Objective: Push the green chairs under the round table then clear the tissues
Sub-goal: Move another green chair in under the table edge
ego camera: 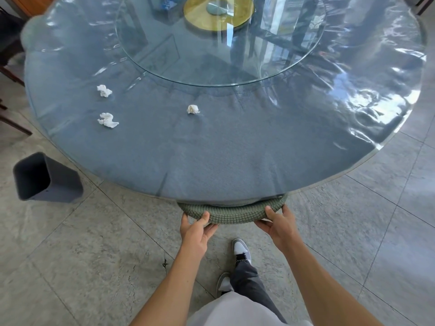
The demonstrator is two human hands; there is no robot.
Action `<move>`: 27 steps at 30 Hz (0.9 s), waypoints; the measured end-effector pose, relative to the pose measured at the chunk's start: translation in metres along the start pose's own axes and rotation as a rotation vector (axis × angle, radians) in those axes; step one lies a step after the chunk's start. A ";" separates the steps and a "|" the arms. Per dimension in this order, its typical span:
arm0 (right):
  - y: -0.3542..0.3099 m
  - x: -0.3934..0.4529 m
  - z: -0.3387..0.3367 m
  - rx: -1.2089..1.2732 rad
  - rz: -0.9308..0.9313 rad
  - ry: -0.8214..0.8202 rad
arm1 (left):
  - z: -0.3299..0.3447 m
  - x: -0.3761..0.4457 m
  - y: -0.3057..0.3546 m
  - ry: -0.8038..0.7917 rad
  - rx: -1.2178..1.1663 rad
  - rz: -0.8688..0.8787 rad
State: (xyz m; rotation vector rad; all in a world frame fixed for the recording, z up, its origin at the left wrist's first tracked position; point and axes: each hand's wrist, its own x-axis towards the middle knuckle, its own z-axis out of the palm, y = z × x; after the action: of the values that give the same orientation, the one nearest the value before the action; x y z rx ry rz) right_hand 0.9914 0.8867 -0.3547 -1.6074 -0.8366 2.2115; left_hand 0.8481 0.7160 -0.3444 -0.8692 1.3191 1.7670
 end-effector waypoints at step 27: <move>-0.084 -0.110 0.070 -1.208 -1.102 0.117 | 0.023 -0.121 0.093 0.132 1.310 1.323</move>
State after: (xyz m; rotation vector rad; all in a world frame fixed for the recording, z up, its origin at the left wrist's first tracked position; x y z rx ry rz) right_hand 0.9542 0.8739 -0.2041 -0.9943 -2.4659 0.7549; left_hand 0.8244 0.7004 -0.1925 0.8341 2.8763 0.9957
